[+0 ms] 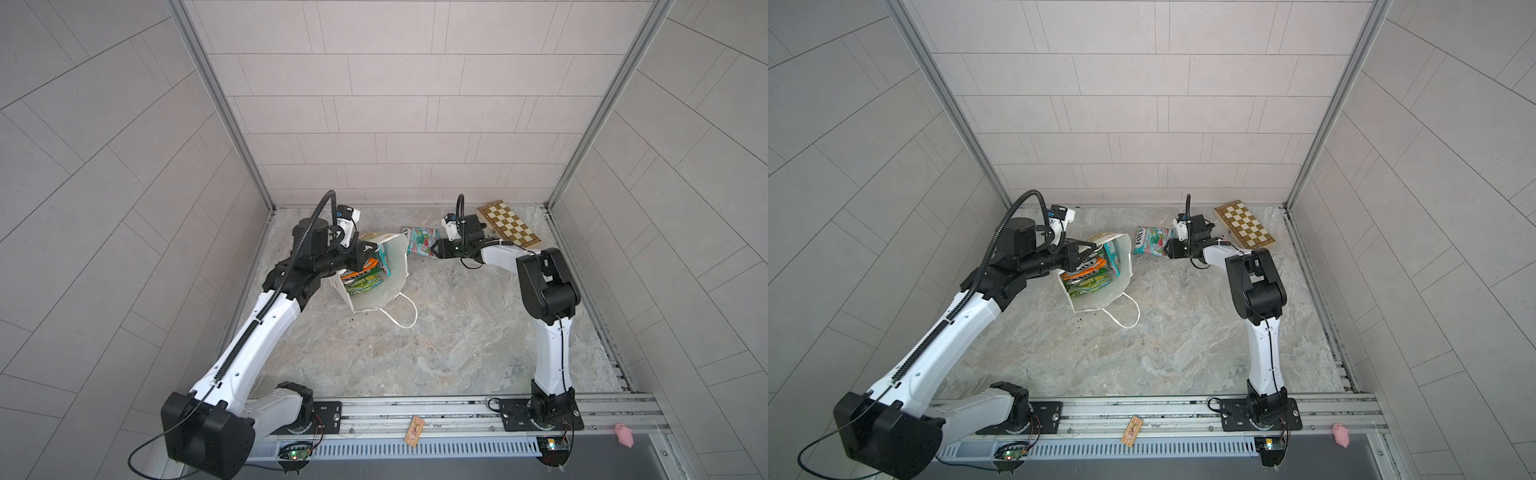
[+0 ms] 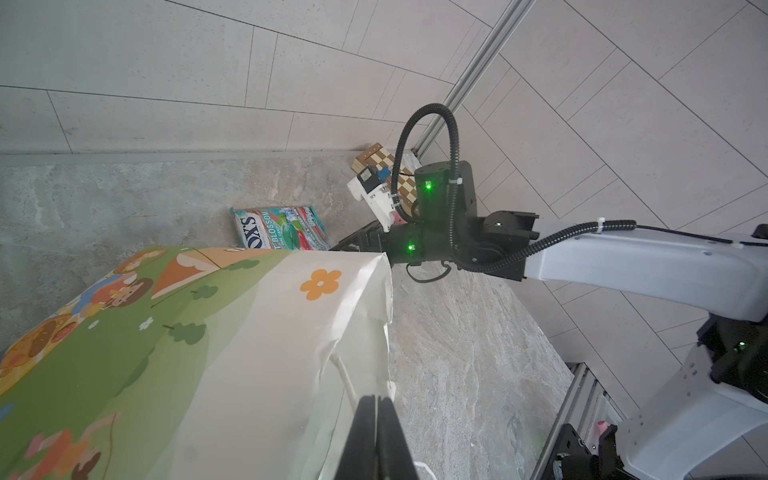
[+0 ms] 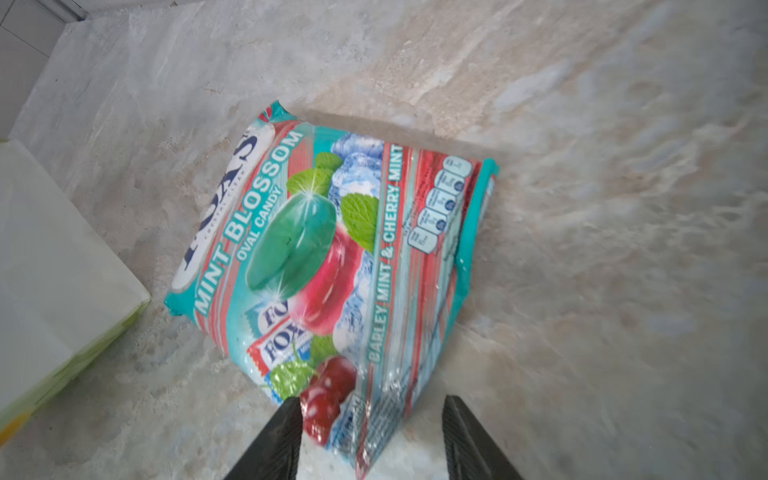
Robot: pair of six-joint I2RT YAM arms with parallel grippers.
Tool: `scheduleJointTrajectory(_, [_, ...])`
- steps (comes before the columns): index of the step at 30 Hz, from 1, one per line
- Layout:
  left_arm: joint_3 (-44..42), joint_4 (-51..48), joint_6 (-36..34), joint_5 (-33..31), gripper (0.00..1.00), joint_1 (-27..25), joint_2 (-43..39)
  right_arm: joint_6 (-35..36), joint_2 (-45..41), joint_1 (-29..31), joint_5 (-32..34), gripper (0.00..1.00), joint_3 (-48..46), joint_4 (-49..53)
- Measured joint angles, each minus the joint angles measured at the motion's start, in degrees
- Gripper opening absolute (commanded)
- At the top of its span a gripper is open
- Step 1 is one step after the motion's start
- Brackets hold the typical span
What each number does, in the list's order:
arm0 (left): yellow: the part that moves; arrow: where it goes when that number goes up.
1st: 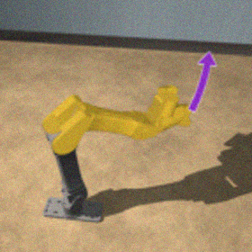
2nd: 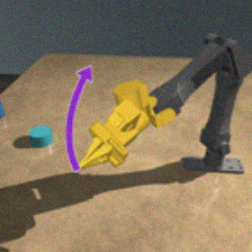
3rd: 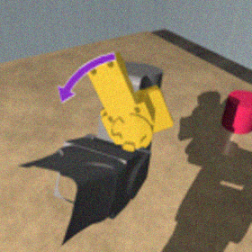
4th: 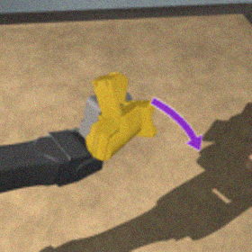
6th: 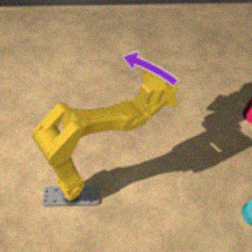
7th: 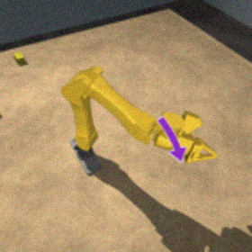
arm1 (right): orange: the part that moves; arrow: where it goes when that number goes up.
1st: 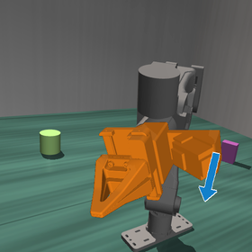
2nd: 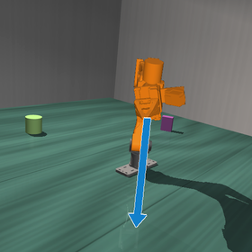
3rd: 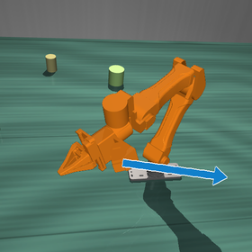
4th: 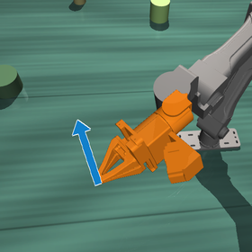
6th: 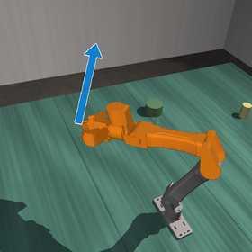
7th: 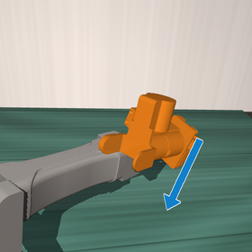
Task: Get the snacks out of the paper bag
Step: 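Move the right gripper back toward the bag opening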
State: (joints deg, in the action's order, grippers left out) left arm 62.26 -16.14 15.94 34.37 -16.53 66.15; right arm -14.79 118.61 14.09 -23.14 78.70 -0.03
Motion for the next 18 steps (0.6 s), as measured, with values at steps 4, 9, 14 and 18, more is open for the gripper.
scheduleJointTrajectory(4, [0.0,0.0,0.0,0.0,0.00,0.0,0.0,0.4,-8.2,0.2,1.6,0.58,-7.0,-2.3])
scheduleJointTrajectory(9, [0.0,0.0,0.0,0.0,0.00,0.0,0.0,0.8,-19.7,1.4,2.4,0.58,-13.9,-5.4])
scheduleJointTrajectory(14, [0.0,0.0,0.0,-0.1,0.00,0.0,0.0,1.4,-31.3,6.5,3.3,0.59,-20.6,-7.4])
scheduleJointTrajectory(18, [0.0,0.0,0.0,-0.1,0.00,0.0,0.0,2.1,-37.4,11.9,4.2,0.58,-22.8,-7.1])
